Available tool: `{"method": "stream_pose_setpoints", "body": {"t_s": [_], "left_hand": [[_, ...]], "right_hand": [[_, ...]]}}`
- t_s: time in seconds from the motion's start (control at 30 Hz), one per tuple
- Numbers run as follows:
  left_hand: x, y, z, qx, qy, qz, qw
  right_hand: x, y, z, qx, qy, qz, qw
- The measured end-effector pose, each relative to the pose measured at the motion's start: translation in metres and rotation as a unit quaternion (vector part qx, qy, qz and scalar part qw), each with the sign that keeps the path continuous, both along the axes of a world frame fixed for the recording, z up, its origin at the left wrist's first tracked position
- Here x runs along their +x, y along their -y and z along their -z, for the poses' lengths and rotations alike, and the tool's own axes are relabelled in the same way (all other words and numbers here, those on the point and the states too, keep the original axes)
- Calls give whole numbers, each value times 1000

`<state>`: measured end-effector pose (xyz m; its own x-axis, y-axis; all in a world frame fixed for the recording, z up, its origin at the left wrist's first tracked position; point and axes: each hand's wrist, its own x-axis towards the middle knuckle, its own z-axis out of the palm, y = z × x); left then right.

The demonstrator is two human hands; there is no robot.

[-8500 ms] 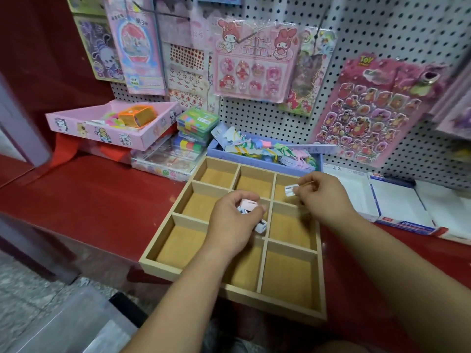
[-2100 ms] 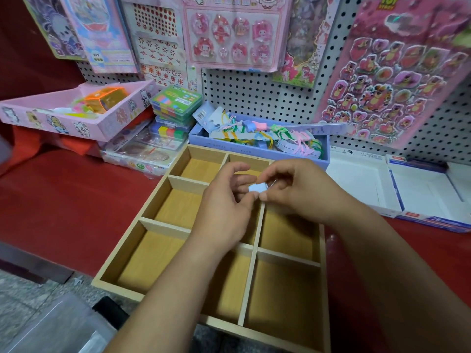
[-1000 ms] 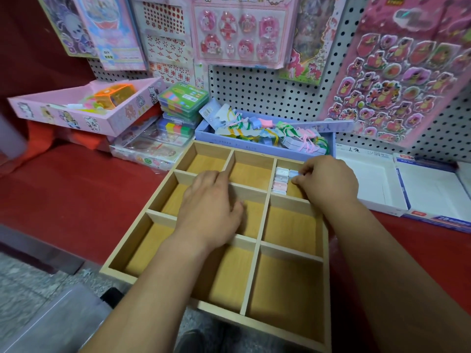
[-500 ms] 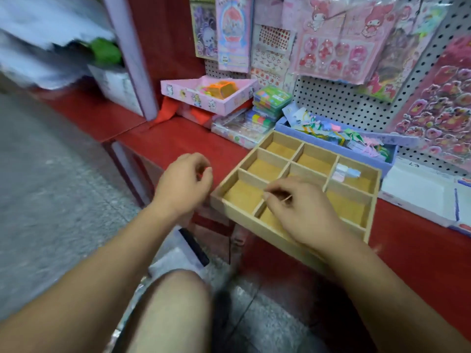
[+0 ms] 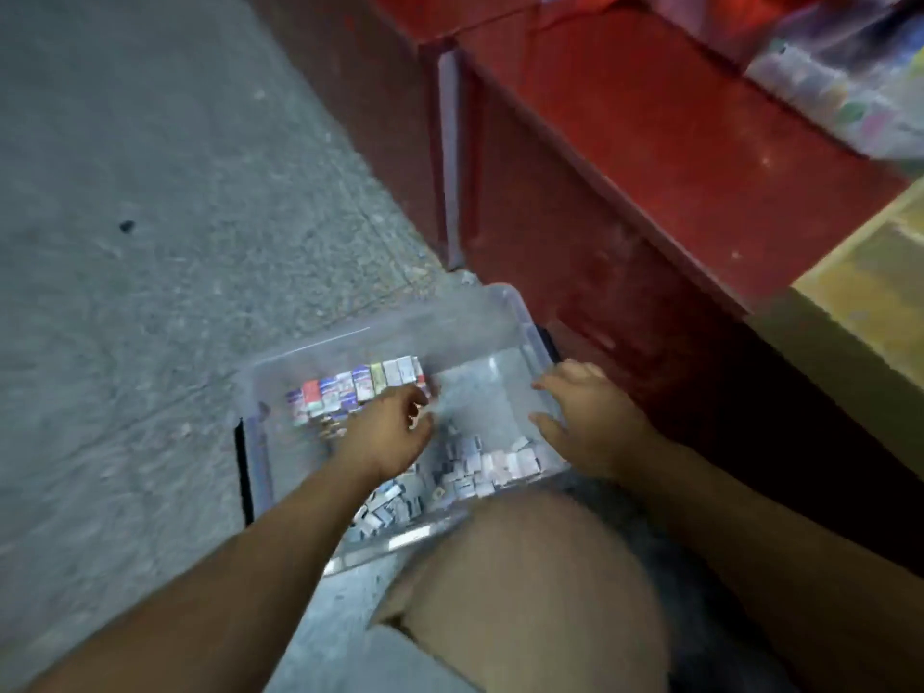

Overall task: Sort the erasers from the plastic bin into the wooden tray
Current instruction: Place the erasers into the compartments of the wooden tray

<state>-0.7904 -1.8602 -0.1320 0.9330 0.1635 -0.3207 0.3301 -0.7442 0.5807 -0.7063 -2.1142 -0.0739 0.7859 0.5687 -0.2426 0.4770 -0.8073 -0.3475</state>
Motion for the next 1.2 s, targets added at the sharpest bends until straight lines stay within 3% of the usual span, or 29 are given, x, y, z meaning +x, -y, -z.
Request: {"method": "stream_pose_setpoints", "body": {"t_s": [0.17, 0.47, 0.8, 1.2], "left_hand": [[-18, -18, 95, -11, -121, 48, 991], [2, 11, 182, 38, -72, 146, 986], [14, 30, 201, 130, -58, 250, 958], [14, 22, 203, 76, -72, 240, 965]], "right_hand": [[-2, -24, 70, -28, 96, -14, 995], [-6, -25, 94, 6, 80, 56, 995], [-2, -23, 102, 4, 93, 49, 994], [-4, -20, 105, 28, 106, 38, 993]]}}
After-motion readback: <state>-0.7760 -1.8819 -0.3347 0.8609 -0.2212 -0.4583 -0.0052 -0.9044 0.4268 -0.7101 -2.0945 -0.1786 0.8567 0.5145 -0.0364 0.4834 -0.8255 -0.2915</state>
